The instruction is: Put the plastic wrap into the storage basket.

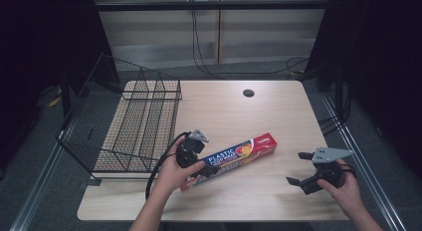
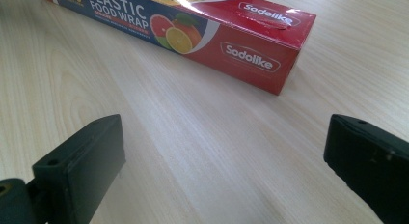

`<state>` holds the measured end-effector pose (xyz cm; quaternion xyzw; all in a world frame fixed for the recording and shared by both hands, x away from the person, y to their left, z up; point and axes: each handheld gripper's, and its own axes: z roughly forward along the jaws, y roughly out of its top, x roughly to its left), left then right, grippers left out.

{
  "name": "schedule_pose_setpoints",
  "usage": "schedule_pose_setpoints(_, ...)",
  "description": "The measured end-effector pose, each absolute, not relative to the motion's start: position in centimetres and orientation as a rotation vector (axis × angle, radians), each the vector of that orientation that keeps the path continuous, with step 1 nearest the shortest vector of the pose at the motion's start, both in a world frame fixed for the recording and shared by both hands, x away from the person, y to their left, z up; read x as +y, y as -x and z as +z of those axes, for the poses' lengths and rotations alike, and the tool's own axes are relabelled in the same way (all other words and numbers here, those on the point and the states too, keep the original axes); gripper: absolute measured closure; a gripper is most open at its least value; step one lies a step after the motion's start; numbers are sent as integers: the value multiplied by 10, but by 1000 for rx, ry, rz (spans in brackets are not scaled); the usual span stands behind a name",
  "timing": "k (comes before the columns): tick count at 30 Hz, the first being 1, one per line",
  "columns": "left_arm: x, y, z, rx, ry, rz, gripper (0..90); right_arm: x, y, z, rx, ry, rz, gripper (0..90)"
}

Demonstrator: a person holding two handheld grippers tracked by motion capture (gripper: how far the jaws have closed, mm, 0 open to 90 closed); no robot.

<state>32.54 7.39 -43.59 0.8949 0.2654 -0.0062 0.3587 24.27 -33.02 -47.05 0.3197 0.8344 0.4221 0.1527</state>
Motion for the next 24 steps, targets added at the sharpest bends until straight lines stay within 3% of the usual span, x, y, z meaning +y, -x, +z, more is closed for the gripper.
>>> schedule_pose_setpoints(24,70,-326,-428,672,-2257,-23,34,-331,-241,-470,2395,-905,1211,5)
